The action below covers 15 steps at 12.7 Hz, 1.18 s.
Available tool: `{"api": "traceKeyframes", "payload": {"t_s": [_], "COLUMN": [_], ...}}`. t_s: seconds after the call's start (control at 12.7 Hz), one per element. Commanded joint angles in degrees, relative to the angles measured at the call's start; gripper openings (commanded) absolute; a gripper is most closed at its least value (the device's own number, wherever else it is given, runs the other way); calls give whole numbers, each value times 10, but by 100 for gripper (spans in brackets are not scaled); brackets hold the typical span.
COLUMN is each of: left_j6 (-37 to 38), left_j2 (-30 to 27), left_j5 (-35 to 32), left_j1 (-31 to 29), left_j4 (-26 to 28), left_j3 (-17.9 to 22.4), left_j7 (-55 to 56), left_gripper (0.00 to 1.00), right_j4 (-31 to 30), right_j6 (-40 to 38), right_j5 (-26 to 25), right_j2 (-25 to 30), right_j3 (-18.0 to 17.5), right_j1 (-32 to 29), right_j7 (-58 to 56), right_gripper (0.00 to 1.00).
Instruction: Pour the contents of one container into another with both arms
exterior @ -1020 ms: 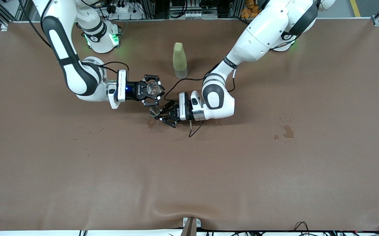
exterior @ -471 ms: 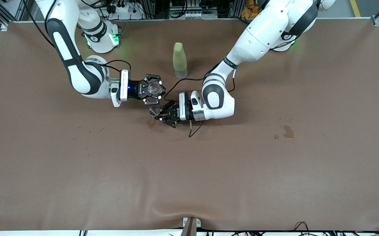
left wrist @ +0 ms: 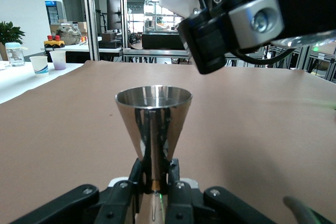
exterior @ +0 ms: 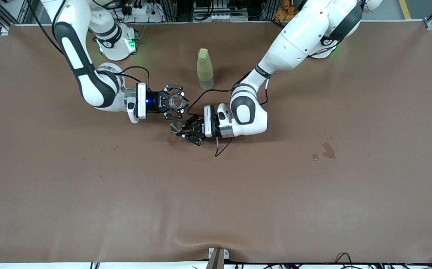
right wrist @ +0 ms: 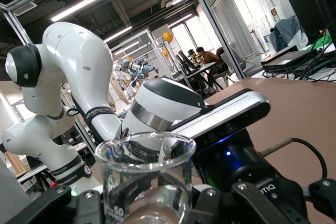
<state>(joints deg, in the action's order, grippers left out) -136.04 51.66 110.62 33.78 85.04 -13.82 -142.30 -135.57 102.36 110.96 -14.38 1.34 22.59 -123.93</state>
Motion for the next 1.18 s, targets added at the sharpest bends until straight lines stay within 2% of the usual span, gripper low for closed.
{"api": "traceKeyframes", "payload": {"t_s": [0.0, 0.39, 1.1], "left_j6": [-7, -7, -7], "left_j2": [2, 1, -1], "left_j5": [17, 17, 19], "left_j1": [3, 3, -5], "left_j4": [-7, -7, 2], "left_j3": [1, 1, 1], "left_j7": [-11, -10, -11], "left_gripper": [0, 0, 0], "right_j4": [-6, -6, -7], "right_j6": [-1, -1, -6], "right_j5": [14, 16, 16], "right_j2": [8, 9, 12], "right_j3": [-4, -4, -5], "right_j1": [0, -2, -3], "right_j7": [43, 131, 220], "right_gripper": [0, 0, 0]}}
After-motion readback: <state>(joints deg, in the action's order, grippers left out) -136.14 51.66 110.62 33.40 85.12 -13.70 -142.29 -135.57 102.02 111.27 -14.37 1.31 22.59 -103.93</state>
